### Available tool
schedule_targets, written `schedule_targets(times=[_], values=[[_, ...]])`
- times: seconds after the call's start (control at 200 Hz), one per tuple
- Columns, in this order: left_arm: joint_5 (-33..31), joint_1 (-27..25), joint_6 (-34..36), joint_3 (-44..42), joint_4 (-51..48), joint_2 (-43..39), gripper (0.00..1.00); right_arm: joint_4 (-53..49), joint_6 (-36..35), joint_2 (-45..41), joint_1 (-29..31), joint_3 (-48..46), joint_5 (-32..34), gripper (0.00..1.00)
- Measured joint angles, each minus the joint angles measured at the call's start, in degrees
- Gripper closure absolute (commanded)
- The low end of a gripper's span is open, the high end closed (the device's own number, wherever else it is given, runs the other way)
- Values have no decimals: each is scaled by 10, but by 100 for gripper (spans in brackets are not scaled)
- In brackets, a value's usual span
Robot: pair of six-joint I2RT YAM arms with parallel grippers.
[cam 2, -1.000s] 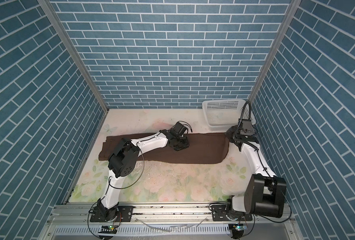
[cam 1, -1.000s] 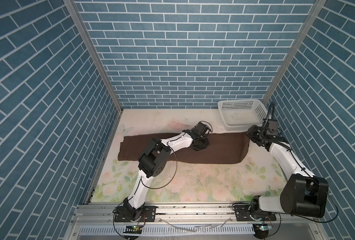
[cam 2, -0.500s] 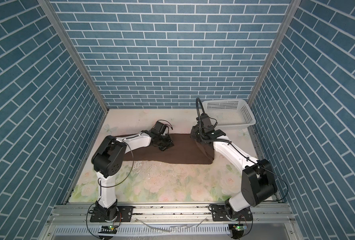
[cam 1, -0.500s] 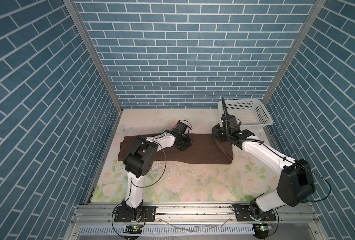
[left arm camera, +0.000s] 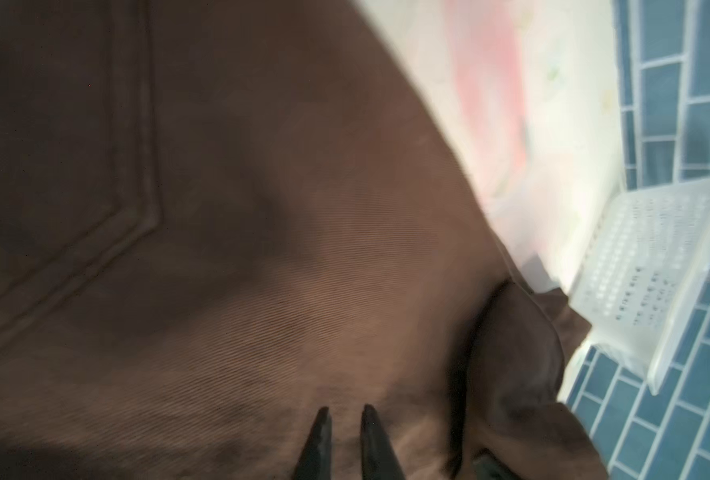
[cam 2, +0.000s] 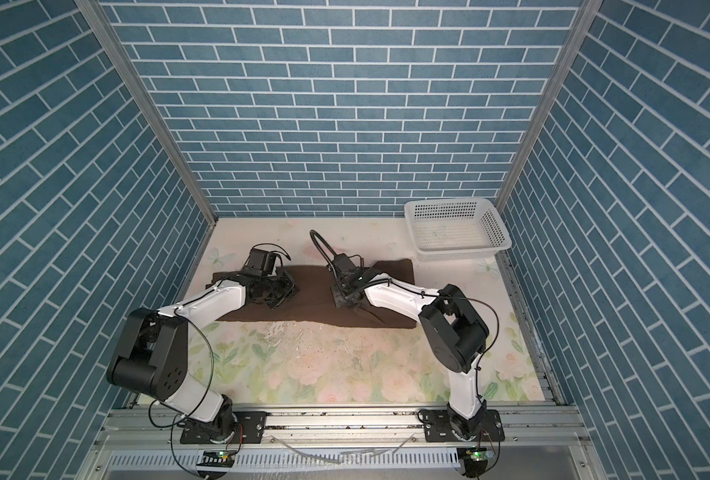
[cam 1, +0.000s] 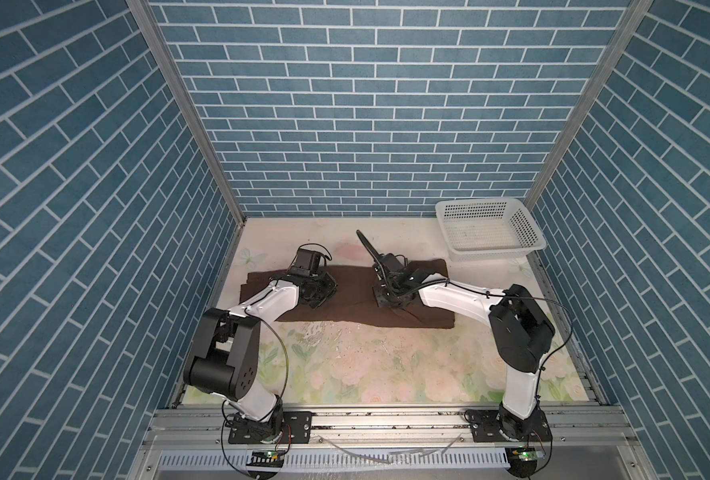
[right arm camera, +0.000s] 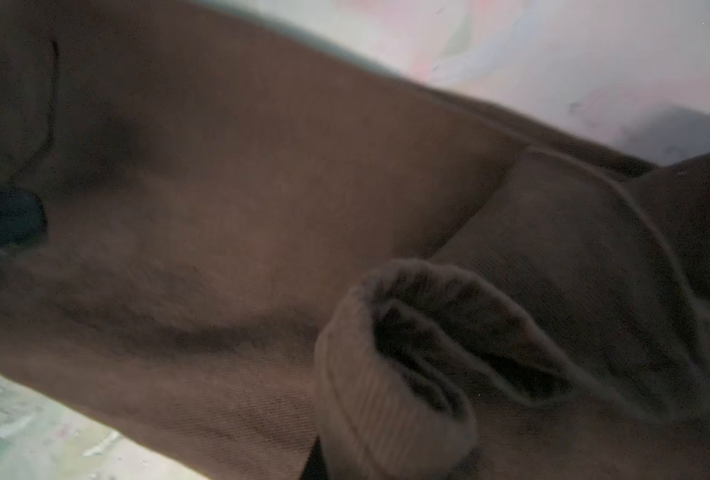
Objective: Fold and stack the trousers
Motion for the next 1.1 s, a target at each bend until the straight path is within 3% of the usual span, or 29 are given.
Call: schedule_targets(times=[0.23, 0.31, 0.4, 0.51, 0.68, 0.84, 1.015, 1.1], values=[[2, 0, 19, 14, -15, 2, 45, -18, -68, -1, 68, -2, -1, 52], [-3, -5, 29, 32, -28, 6, 37, -13, -74, -47, 75, -19, -6, 53], [-14, -28, 52, 73, -51, 19, 34, -6, -74, -132, 62, -55, -9, 54], [-30, -82, 90, 146, -68, 54, 32, 12, -57, -256, 2, -114, -37, 68], [-43, -160, 141, 229, -84, 121, 32, 37, 21, -351, -186, -203, -128, 100], [-58, -212, 177, 303, -121, 193, 40, 27, 77, -347, -283, -280, -215, 100], [-54, -239, 197, 364, -143, 251, 41, 22, 105, -332, -319, -294, -272, 96], [-52, -240, 201, 379, -147, 269, 50, 28, 114, -320, -322, -296, -288, 96]])
